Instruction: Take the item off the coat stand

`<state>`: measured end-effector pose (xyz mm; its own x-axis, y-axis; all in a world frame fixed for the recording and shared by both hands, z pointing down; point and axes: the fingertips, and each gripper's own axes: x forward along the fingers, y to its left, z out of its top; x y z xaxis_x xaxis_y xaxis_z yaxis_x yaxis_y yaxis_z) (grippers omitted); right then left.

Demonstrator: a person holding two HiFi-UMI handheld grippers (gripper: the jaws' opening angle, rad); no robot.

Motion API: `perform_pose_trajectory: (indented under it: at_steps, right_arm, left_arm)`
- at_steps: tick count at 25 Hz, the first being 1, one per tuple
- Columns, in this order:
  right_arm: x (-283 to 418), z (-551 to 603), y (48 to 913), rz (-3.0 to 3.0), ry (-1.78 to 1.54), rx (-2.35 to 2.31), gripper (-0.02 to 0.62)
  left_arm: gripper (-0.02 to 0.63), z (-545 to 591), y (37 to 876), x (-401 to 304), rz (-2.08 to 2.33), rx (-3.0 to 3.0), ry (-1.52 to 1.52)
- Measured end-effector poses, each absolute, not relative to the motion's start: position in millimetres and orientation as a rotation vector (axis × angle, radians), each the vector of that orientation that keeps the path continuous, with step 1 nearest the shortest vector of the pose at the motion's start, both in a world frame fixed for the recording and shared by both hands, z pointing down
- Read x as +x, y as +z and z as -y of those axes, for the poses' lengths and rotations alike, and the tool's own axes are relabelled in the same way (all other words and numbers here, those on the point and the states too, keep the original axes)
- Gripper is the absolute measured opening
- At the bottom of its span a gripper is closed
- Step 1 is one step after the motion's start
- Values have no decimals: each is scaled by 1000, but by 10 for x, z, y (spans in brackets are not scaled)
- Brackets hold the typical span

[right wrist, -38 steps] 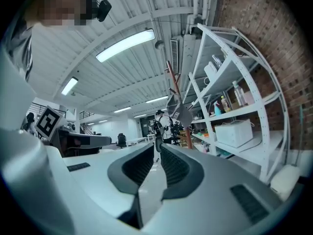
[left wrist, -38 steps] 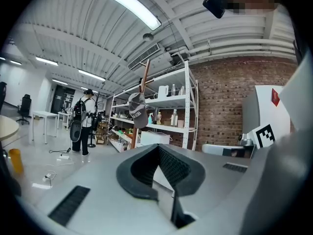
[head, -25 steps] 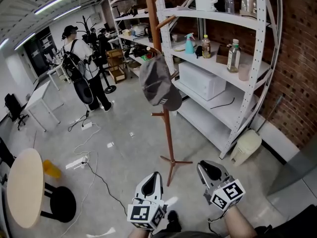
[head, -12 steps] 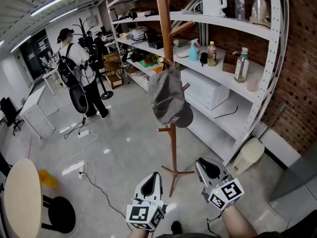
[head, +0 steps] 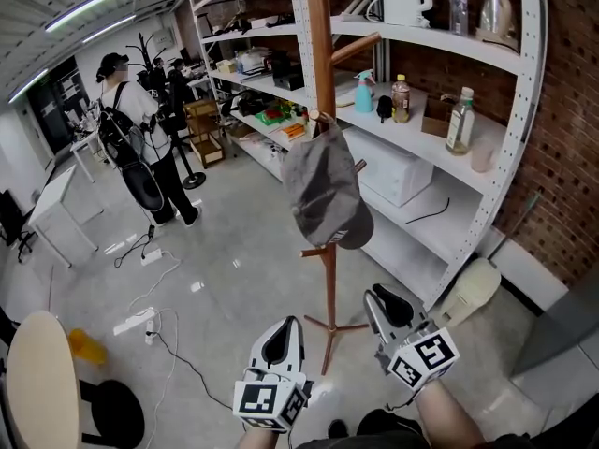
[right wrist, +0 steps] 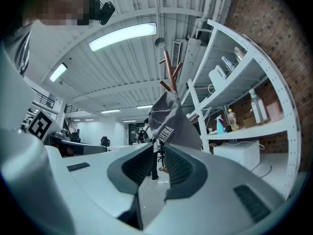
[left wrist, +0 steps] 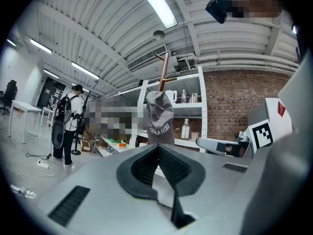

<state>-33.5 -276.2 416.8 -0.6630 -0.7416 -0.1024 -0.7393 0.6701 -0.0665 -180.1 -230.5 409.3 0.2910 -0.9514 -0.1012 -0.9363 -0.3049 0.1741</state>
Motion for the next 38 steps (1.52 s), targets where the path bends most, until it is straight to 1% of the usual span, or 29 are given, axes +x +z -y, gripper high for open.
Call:
perform_pose_trajectory:
  at_steps: [8, 9, 12, 19, 22, 29, 32, 38]
  right_arm:
    - [-295, 3083, 4012, -2753, -57, -1192, 58]
    - [-292, 3128, 3976, -2754, -59, -1178, 78]
    - [-291, 3289, 3837, -2762, -54, -1140, 107]
    - [-383, 3668, 3525, -2786, -77, -1054, 123]
    - [-477, 3766, 3481, -2818, -38, -1032, 158]
    - [-549, 3976, 3215, -2799, 23, -1017, 160]
    - [-570, 4047, 3053, -2795, 67, -1008, 187]
    - [-758, 4175, 2943, -2880, 135, -1000, 187]
  left_arm:
    - [6, 2496, 4061, -1791, 1830, 2453, -278]
    - [6, 2523, 4030, -1790, 1840, 2446, -282]
    - [6, 2617, 3848, -1780, 1881, 2414, -288]
    - [6, 2920, 3598, -1795, 1936, 2429, -346]
    - [6, 3013, 3518, -1849, 1973, 2429, -364]
    - [6, 3175, 3340, -1945, 2041, 2375, -405]
    - [6, 3224, 3380, -1973, 2057, 2372, -383]
    - [6, 3325, 3314, -1988, 2069, 2369, -408]
